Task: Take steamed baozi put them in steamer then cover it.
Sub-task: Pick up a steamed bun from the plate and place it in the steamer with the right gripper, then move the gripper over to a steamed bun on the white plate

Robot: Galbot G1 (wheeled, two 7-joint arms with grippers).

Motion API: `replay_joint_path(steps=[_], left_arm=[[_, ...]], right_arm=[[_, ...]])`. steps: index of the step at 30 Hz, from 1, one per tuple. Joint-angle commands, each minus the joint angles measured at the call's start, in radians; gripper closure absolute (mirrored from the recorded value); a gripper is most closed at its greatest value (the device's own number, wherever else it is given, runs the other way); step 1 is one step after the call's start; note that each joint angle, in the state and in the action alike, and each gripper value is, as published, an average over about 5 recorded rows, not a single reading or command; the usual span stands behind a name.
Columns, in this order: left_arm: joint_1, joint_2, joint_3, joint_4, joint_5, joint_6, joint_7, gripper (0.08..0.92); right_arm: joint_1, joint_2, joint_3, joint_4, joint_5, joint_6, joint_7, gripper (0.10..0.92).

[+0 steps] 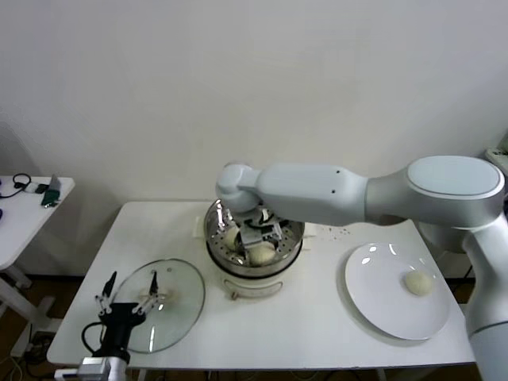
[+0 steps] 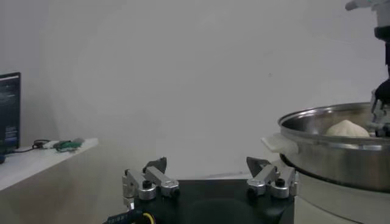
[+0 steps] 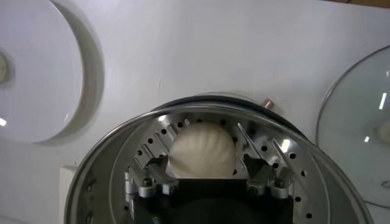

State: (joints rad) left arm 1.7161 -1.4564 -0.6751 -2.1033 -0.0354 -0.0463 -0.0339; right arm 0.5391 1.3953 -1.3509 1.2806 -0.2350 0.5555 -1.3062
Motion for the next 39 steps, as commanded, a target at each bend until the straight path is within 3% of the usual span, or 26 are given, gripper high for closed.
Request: replay_joint_path(steps=[1,7,14,21,30,39], left_arm=[[0.0,0.0,0.002,0.0,0.0,-0.001,0.0,0.177],[0.0,0.002,0.004,0.0,0.001,-0.006,0.001,0.177],[-0.016,0.014,0.01,-0.005,-0.003,-0.005,0.002,0.177],[-0.019,0.02,0.017,-0.003,-0.006,-0.005,0.002,0.177],[-0.024,0.028,0.02,-0.002,-0.001,-0.001,0.003,0.177],[-0.016,0.016,0.023,-0.001,0.012,0.002,0.003,0.177]], right_arm=[[0.051,-0.044,0.04,-0.002,0.024,-0.011,-0.005,0.203],[0.15,-0.181,0.025,-0.025,0.112,-0.12,0.004,0.203],[0.296,-0.4,-0.16,-0.023,0.3,-0.434,0.182,0.203],[0.265,-0.62,-0.2,-0.02,0.441,-0.642,0.194,0.203],[0.019,-0.86,-0.076,0.018,0.362,-0.738,0.223,0.203],[-0.277,-0.95,0.173,-0.032,0.218,-0.729,0.215,0.203]])
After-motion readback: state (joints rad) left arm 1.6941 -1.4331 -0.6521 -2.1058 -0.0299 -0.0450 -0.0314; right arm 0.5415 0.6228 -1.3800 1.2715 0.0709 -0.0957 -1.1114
